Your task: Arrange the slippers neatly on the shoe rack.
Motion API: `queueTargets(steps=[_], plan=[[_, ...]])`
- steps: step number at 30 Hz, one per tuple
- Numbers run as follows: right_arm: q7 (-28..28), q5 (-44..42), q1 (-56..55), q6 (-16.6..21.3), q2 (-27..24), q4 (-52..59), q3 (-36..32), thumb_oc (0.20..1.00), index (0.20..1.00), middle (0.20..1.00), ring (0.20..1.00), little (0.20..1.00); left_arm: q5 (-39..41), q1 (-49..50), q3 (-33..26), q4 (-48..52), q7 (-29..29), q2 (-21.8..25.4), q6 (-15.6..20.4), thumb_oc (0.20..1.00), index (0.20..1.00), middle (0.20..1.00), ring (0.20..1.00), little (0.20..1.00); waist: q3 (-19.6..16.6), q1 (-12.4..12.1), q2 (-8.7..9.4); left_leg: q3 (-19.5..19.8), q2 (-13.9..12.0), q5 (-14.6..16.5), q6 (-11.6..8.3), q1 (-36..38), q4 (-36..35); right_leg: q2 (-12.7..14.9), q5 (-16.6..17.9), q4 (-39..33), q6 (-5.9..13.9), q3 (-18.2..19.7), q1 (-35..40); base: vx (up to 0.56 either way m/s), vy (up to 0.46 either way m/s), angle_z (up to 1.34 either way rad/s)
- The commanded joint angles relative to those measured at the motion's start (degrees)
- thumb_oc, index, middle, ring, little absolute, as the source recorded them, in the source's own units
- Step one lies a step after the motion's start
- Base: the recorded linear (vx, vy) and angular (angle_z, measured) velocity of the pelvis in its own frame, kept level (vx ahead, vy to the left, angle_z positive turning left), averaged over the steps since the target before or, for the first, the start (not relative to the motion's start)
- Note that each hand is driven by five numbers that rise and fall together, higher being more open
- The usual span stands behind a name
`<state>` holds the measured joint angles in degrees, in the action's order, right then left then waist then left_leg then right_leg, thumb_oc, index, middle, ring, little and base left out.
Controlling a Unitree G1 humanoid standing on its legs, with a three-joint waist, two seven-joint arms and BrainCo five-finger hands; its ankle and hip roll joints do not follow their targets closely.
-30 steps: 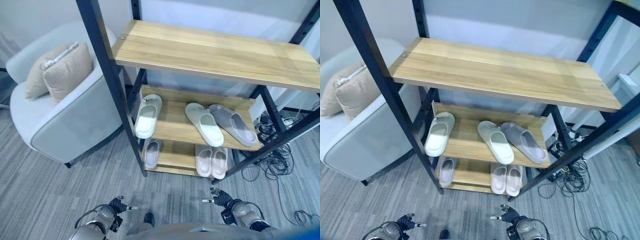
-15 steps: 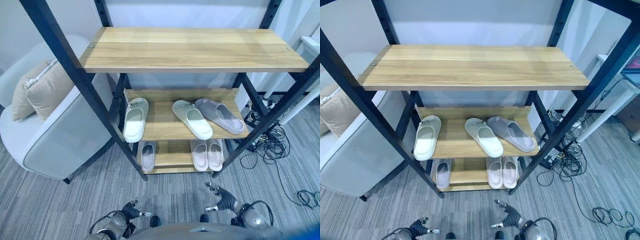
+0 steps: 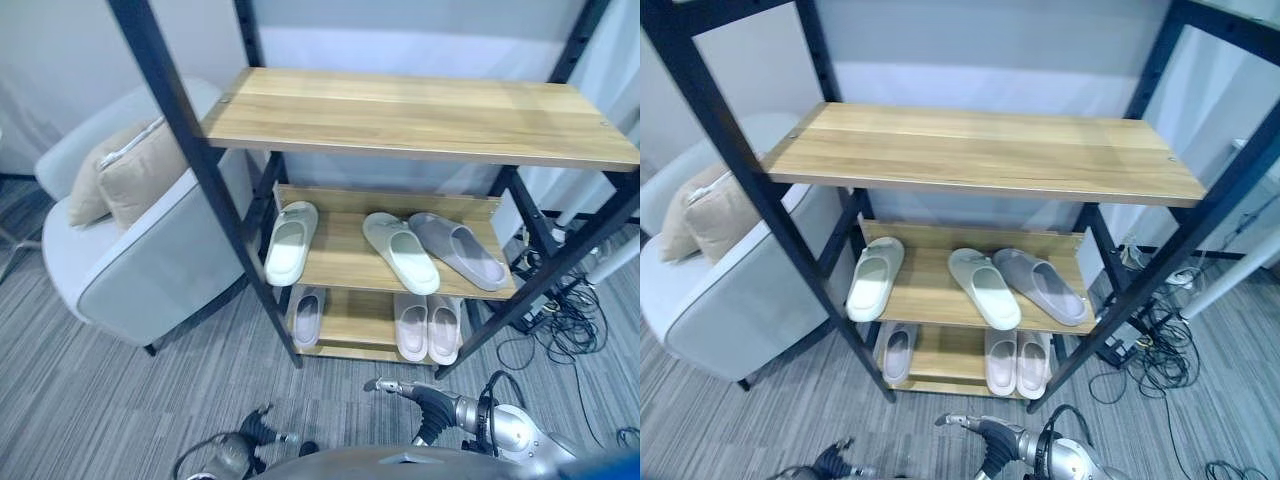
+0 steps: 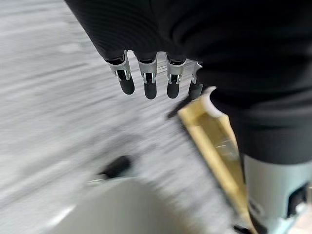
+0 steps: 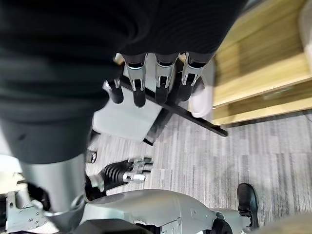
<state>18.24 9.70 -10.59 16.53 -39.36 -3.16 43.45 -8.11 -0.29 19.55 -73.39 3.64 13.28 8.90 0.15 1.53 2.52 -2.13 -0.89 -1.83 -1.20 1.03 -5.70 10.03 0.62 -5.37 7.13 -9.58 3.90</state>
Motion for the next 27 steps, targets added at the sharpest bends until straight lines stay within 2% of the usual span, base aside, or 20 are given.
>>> queueTargets(steps=[1,2,3,4,6,7,8,9,10,12,13,14,15,16,18,19,20,22,25,27], plan=[[-2.42,0.75,5.57,0.51,1.15,1.43,2.67,1.0,1.0,1.0,1.0,1.0,-0.68,-3.12,-1.0,-3.88,0.87,-3.45,0.99,1.0,1.0,1.0,1.0,1.0,2.45,-1.3,0.66,-1.49,-2.81,4.04,-2.25,1.34,0.7,3.18,0.39,0.37,4.35,1.06,1.89,0.03,-0.017,-0.06],[-4.71,3.4,7.71,0.81,1.06,0.96,2.5,1.0,1.0,1.0,1.0,1.0,-0.57,-2.88,-0.8,-3.83,1.12,-3.37,0.86,1.0,1.0,1.0,1.0,1.0,2.42,-1.74,0.68,-1.43,-2.87,3.94,-2.33,1.1,0.7,3.1,0.38,0.37,4.35,0.85,1.79,0.0,0.0,0.0],[-6.45,4.11,6.64,3.34,1.59,0.87,1.18,1.0,1.0,1.0,1.0,1.0,-0.74,-3.27,-1.58,-3.59,1.46,-3.42,0.88,1.0,1.0,1.0,1.0,1.0,2.66,-1.49,0.64,-1.27,-2.88,3.88,-2.29,0.93,0.7,3.04,0.36,0.37,4.37,0.88,1.66,0.0,0.0,0.0],[-7.37,5.58,11.14,0.26,1.51,0.61,1.95,1.0,1.0,1.0,1.0,1.0,-0.76,-2.89,-0.94,-4.08,1.58,-3.28,0.84,1.0,1.0,1.0,1.0,1.0,2.6,-1.88,0.72,-1.28,-2.93,3.8,-2.35,0.79,0.7,3.05,0.41,0.37,4.27,0.73,1.62,0.0,-0.011,0.1],[-15.11,5.23,21.58,-0.3,3.64,0.45,-7.43,1.0,1.0,1.0,1.0,1.0,-1.14,-3.99,0.24,-2.95,0.75,-3.19,0.24,1.0,1.0,1.0,1.0,1.0,2.95,-2.87,0.92,-0.63,-2.88,3.21,-2.33,-0.47,0.7,2.79,0.56,0.37,4.13,0.32,0.97,-0.01,-0.009,0.07],[-15.21,5.3,21.55,-0.21,3.69,0.35,-7.47,1.0,1.0,1.0,1.0,1.0,-1.11,-3.98,0.32,-2.92,0.74,-3.16,0.22,1.0,1.0,1.0,1.0,1.0,2.94,-2.93,0.94,-0.62,-2.88,3.21,-2.33,-0.48,0.7,2.79,0.56,0.37,4.13,0.31,0.95,0.01,0.011,0.18],[-20.1,9.0,26.58,-0.83,3.85,0.57,-10.41,1.0,1.0,1.0,1.0,1.0,-1.28,-3.5,1.01,-3.43,-0.01,-3.63,0.19,1.0,1.0,1.0,1.0,1.0,3.07,-3.7,0.89,-0.33,-2.91,3.32,-2.22,-0.52,0.7,2.76,0.4,0.37,4.1,0.11,1.08,0.02,0.014,0.22],[-23.43,13.37,27.18,-0.62,5.67,-1.33,-10.18,1.0,1.0,1.0,1.0,1.0,-1.36,-3.5,0.86,-2.88,0.24,-3.87,0.3,1.0,1.0,1.0,1.0,1.0,3.12,-3.88,0.74,-0.08,-2.88,3.07,-2.14,-0.98,0.7,2.74,0.52,0.37,4.12,0.13,0.74,-0.01,0.011,0.1],[-22.57,14.53,26.99,-2.68,8.55,-1.84,-11.6,1.0,1.0,1.0,1.0,1.0,-1.19,-4.13,0.79,-3.27,0.27,-4.43,0.04,1.0,1.0,1.0,1.0,1.0,3.61,-3.78,0.84,0.04,-2.93,2.91,-2.16,-1.64,0.7,2.66,0.61,0.37,4.06,0.23,0.16,-0.03,-0.006,0.07],[-25.64,18.16,31.67,-3.13,8.0,-5.25,-13.21,1.0,1.0,1.0,1.0,1.0,-2.01,-3.68,1.95,-2.49,0.01,-4.04,0.47,1.0,1.0,1.0,1.0,1.0,3.8,-4.7,0.85,0.48,-2.86,2.65,-2.14,-2.48,0.7,2.51,0.6,0.37,3.93,0.04,-0.2,-0.02,-0.01,0.08],[-28.27,19.18,33.42,-3.88,9.43,-7.36,-13.11,1.0,1.0,1.0,1.0,1.0,-1.9,-4.29,2.34,-1.69,0.14,-4.06,0.55,1.0,1.0,1.0,1.0,1.0,4.13,-4.97,0.83,0.74,-2.78,2.51,-2.15,-2.97,0.7,2.45,0.66,0.37,3.93,-0.04,-0.55,-0.02,-0.009,0.16],[-29.5,24.48,37.53,-4.21,5.96,-7.78,-12.71,1.0,1.0,1.0,1.0,1.0,-2.37,-4.12,2.56,-2.19,-0.06,-3.8,0.64,1.0,1.0,1.0,1.0,1.0,4.33,-5.41,0.9,0.84,-2.83,2.33,-2.21,-3.24,0.7,2.45,0.73,0.37,3.95,-0.23,-0.64,-0.07,-0.013,0.19],[-28.06,20.92,38.45,-5.9,9.44,-10.09,-12.91,1.0,1.0,1.0,1.0,1.0,-2.51,-5.07,3.18,-1.96,0.61,-3.61,0.68,1.0,1.0,1.0,1.0,1.0,4.81,-5.67,1.0,1.1,-2.81,1.91,-2.32,-4.3,0.7,2.35,1.05,0.37,3.88,-0.24,-1.53,-0.05,-0.02,0.17],[-29.35,20.89,38.7,-5.93,5.05,-5.27,-16.52,1.0,1.0,1.0,1.0,1.0,-1.12,-5.18,2.52,-1.25,-0.1,-3.51,0.42,1.0,1.0,1.0,1.0,1.0,4.77,-5.48,1.28,1.32,-2.73,1.91,-2.28,-4.76,0.7,2.29,1.02,0.37,3.86,-0.16,-1.88,-0.03,-0.018,0.09],[-29.98,17.66,34.8,-5.8,6.25,-7.67,-17.81,1.0,1.0,1.0,1.0,1.0,-0.85,-5.9,3.15,-1.49,-0.09,-4.25,0.56,1.0,1.0,1.0,1.0,1.0,4.9,-5.44,1.11,1.66,-2.77,1.82,-2.32,-5.35,0.7,2.31,1.03,0.37,3.86,-0.47,-2.27,0.01,-0.014,0.08],[-30.04,17.54,36.39,-5.66,6.25,-14.32,-16.95,1.0,1.0,1.0,1.0,1.0,-1.28,-5.61,4.1,-1.65,-0.21,-4.0,0.66,1.0,1.0,1.0,1.0,1.0,4.81,-5.94,1.1,2.03,-2.68,1.73,-2.3,-5.67,0.7,2.3,0.96,0.37,3.82,-0.84,-2.31,0.01,-0.018,0.04],[-30.47,16.56,39.36,-5.61,3.35,-16.94,-17.95,1.0,1.0,1.0,1.0,1.0,-1.94,-5.15,4.62,-1.05,-0.7,-3.26,0.87,1.0,1.0,1.0,1.0,1.0,4.67,-6.58,1.12,2.55,-2.62,1.5,-2.43,-6.1,0.7,2.22,0.85,0.37,3.84,-1.32,-2.35,0.0,0.0,0.0],[-32.6,15.8,44.14,-6.09,1.72,-22.51,-17.33,1.0,1.0,1.0,1.0,1.0,-1.75,-4.86,5.4,-0.95,-0.71,-2.71,1.23,1.0,1.0,1.0,1.0,1.0,4.94,-7.3,1.12,3.12,-2.4,1.11,-2.54,-6.98,0.7,2.19,1.02,0.37,3.87,-1.68,-2.78,-0.01,-0.006,0.15],[-31.86,13.28,43.18,-7.63,1.31,-20.37,-20.04,1.0,1.0,1.0,1.0,1.0,-0.67,-5.04,4.76,-1.32,-0.93,-2.78,0.88,1.0,1.0,1.0,1.0,1.0,5.11,-6.89,0.94,3.15,-2.3,1.19,-2.54,-7.28,0.7,2.23,1.1,0.37,3.86,-1.87,-3.12,0.0,0.004,0.13],[-33.89,12.81,40.85,-6.71,0.96,-22.79,-22.7,1.0,1.0,1.0,1.0,1.0,-0.29,-4.79,4.95,-1.37,-1.11,-3.0,1.26,1.0,1.0,1.0,1.0,1.0,5.1,-6.78,0.58,3.27,-2.21,1.29,-2.43,-7.35,0.7,2.37,1.02,0.37,3.89,-2.14,-3.05,0.0,0.0,0.0]])
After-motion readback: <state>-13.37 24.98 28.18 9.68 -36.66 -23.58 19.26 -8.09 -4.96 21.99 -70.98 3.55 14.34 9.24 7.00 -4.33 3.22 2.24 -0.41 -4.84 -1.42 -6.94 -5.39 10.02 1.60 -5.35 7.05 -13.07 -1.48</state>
